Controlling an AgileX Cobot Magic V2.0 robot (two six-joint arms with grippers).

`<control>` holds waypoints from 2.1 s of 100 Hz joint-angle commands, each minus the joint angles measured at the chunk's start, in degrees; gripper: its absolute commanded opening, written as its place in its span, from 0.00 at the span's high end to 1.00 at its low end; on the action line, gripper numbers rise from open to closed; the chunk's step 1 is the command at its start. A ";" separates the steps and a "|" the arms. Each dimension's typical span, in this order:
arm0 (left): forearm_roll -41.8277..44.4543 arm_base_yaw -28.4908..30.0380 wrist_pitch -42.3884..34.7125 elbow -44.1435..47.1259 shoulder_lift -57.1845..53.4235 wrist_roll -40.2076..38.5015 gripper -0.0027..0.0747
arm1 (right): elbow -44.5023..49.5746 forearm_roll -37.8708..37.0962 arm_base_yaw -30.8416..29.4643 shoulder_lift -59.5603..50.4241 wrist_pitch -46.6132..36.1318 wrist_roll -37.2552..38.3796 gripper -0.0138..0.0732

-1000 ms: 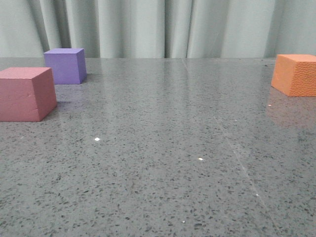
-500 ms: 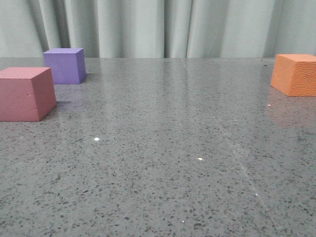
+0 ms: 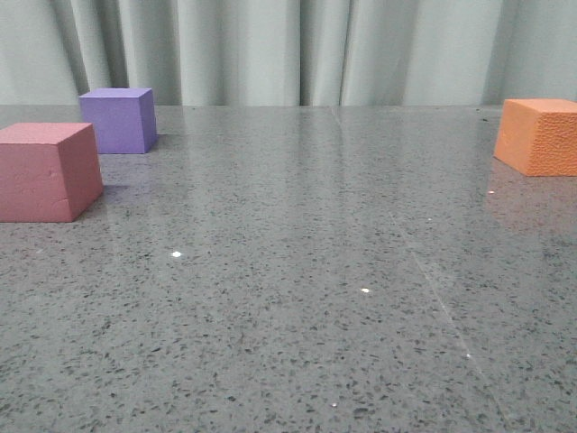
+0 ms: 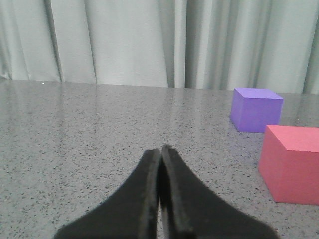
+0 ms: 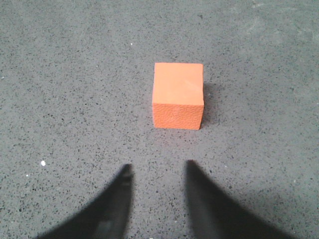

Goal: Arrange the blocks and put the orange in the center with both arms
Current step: 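Move the right gripper above the orange cube, opening it, then lower the right gripper around the orange cube and close it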

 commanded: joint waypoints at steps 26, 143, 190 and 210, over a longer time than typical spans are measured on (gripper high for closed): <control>-0.26 0.12 -4.72 3.11 -1.96 -0.17 0.98 | -6.07 -0.11 -0.10 2.82 -3.36 -0.47 0.11; -0.26 0.12 -4.72 3.11 -1.96 -0.17 0.98 | -31.17 -0.62 -2.84 41.45 6.02 -4.41 0.11; -0.26 0.12 -4.72 3.11 -1.96 -0.17 0.98 | -31.24 -0.62 -2.84 46.62 5.23 -4.41 0.29; -0.26 0.12 -4.72 3.11 -1.96 -0.17 0.98 | -32.66 0.76 -2.84 46.46 8.85 -4.30 0.55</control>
